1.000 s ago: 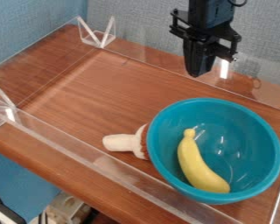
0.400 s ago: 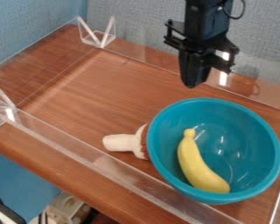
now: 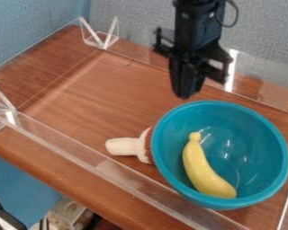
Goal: Remove the yellow object from the blue bowl and put it on the table
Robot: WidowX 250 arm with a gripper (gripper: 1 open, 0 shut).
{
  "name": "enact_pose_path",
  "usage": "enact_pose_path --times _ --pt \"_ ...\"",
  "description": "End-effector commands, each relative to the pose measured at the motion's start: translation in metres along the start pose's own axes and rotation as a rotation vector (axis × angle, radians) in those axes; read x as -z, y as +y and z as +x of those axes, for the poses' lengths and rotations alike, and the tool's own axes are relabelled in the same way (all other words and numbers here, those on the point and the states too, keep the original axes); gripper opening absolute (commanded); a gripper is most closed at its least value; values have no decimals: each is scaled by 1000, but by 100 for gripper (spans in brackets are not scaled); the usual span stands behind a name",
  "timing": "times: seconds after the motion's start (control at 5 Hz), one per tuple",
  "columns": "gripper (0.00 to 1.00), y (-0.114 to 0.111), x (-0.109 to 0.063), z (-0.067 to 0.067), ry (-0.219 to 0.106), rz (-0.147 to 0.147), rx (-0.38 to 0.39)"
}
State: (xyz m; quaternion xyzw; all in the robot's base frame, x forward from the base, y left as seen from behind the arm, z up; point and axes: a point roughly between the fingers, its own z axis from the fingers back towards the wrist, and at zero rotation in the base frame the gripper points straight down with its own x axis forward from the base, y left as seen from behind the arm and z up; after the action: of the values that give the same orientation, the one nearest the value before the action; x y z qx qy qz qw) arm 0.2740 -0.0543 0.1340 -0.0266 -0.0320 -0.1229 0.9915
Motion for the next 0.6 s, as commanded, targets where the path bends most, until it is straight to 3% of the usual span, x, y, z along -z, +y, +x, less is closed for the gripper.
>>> enact_pose_path --times 0.0,0.2,0.4 --pt "100 -17 4 -16 -39 -15 -31" --pt "100 -35 29 -22 -46 -31 -208" --pt "100 -43 55 -20 -68 -45 -395"
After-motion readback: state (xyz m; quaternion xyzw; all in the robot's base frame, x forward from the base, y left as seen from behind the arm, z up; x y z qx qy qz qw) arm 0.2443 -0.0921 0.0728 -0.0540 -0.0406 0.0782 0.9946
